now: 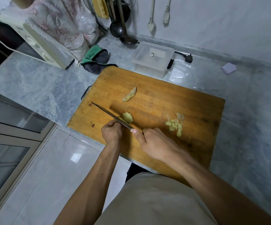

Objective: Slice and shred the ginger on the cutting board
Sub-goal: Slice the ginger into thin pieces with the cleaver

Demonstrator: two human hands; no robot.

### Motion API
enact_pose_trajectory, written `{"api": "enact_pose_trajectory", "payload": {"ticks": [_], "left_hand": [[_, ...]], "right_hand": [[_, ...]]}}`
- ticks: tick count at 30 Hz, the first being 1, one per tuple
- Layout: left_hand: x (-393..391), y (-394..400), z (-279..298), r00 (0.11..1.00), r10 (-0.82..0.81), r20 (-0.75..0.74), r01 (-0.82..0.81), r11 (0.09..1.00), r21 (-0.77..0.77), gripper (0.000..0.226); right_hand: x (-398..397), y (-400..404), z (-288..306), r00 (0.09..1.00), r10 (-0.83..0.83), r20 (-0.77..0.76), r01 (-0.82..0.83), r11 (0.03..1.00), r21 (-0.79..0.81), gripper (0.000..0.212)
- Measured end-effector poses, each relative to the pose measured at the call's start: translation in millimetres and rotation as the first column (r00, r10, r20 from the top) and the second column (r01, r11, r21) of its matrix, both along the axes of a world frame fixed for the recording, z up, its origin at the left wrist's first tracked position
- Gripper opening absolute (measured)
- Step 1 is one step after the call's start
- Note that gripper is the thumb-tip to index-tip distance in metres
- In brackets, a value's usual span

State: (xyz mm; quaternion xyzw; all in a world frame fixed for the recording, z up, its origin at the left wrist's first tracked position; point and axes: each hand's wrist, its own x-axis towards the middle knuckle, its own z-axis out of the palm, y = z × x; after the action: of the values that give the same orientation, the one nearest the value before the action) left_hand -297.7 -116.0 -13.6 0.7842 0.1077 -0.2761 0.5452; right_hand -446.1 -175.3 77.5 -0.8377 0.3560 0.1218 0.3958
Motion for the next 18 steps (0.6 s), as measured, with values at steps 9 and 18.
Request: {"api": "enact_pose_trajectory", "payload": {"ticks": [9,18], "left_hand": [[-0.6,0.0,-0.9,1.000,-0.004,0.020,0.004,1.000,0.009,0.018],[0.0,-0.5,-4.6,0.999,-0.006,0.038,0.005,1.000,0.025,0.021]], "right_hand": [[1.9,2.7,-3.3,1.000,0.000,0.022,0.000,1.000,0.020,0.066],[8.6,0.6,-9.5,0.999,-0.017,0.027,0.015,0.998,0.057,0.069]]}}
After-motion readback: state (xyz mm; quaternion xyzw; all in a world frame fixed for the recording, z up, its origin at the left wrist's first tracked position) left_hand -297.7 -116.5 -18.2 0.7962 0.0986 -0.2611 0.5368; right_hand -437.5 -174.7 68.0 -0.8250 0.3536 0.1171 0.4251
